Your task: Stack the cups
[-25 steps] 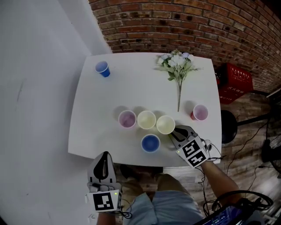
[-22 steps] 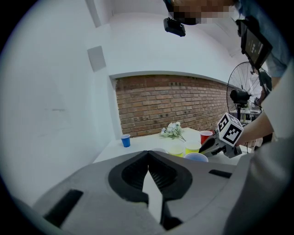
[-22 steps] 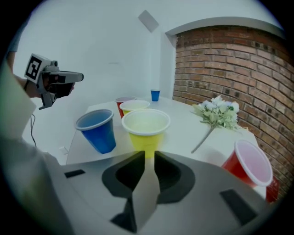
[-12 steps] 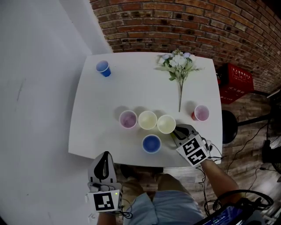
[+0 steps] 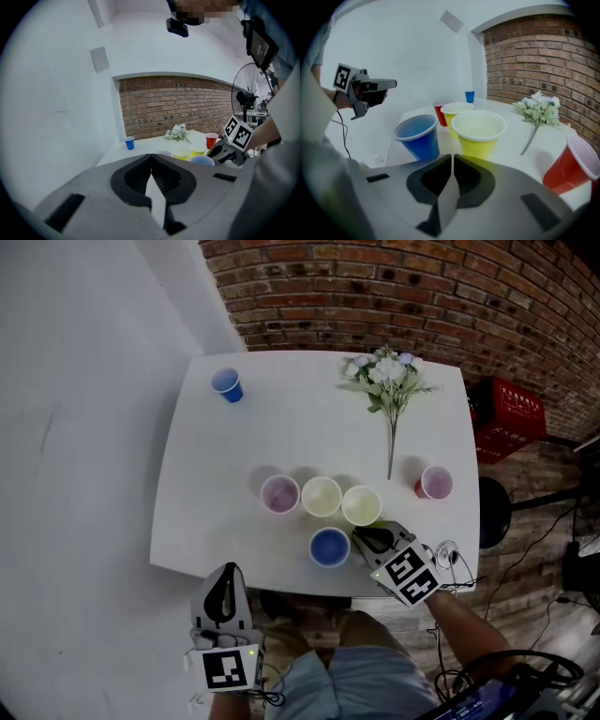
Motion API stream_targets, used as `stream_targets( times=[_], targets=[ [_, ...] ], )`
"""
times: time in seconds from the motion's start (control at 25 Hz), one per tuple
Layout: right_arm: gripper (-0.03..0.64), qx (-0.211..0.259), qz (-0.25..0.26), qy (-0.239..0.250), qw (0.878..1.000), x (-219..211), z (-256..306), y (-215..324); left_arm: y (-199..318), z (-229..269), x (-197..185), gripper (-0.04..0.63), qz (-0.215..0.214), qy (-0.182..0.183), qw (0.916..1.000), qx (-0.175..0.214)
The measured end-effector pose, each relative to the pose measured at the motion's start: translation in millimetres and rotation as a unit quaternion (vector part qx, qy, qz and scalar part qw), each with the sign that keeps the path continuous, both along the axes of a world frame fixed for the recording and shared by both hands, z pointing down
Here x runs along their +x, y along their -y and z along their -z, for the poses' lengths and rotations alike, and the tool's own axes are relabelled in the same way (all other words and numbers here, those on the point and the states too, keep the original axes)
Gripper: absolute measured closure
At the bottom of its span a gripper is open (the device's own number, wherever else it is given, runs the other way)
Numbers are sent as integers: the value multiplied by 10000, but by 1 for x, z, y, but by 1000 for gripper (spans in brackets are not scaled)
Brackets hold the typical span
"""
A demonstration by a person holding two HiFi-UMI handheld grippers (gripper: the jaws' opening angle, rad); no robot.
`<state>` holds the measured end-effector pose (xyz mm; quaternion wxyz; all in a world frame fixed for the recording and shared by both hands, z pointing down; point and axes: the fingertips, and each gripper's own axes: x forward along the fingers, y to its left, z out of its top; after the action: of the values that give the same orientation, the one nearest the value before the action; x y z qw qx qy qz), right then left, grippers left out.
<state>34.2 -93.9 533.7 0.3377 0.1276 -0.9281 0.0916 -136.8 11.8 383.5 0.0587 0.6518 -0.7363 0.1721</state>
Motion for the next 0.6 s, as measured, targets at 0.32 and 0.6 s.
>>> stream_targets(
  times=[0.32, 0.6],
  targets=[
    [592, 197, -103, -10, 9998, 0, 3, 13, 0, -3, 0, 586, 24, -106, 9999, 11],
    [588, 281, -105, -254, 9992, 11, 4, 7, 1, -3, -1, 586, 49, -177, 9998, -31]
  ],
)
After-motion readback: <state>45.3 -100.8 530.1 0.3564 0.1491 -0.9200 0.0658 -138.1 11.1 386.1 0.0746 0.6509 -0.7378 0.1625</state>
